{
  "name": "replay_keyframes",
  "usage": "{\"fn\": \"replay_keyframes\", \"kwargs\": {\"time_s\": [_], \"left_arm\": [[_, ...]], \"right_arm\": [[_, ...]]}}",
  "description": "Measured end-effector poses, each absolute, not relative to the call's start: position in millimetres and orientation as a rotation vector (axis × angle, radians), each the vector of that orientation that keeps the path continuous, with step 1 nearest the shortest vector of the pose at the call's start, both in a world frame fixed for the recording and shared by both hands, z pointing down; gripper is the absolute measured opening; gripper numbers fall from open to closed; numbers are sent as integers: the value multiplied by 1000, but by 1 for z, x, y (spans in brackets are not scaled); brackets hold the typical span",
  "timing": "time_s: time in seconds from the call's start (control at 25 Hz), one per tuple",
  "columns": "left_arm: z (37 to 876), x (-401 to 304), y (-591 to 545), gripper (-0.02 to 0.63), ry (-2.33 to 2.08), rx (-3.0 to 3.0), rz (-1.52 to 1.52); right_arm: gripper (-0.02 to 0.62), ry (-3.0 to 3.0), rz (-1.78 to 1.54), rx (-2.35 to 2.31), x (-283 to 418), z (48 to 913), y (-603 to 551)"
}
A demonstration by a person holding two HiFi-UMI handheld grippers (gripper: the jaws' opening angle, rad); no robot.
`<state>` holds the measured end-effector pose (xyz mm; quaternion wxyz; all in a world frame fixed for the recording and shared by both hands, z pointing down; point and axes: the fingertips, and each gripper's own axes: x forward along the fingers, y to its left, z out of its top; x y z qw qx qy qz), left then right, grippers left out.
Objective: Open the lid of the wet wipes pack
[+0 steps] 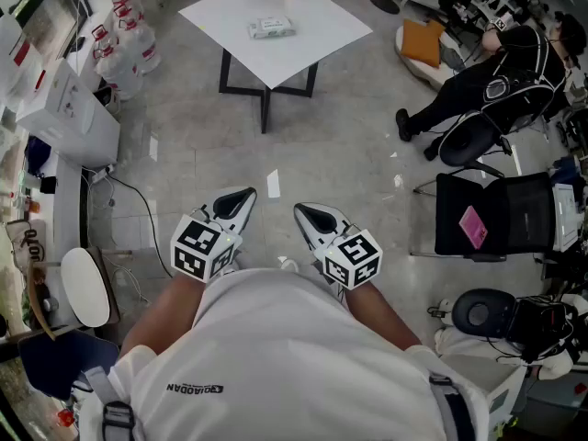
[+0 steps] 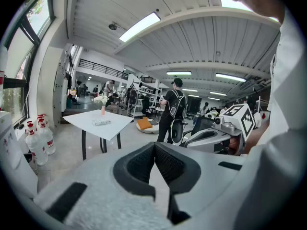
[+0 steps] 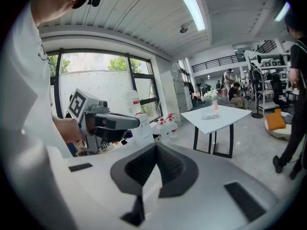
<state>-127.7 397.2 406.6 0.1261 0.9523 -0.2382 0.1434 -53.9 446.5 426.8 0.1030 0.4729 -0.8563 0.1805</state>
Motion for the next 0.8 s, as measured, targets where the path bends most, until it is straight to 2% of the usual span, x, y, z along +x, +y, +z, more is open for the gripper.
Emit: {"fn": "replay_keyframes", "kwargs": {"time_s": [0.8], "left_arm": [[409, -95, 409, 9, -736, 2719, 369]], "right_arm": [[6, -2585, 553, 1369, -22, 425, 458]]}}
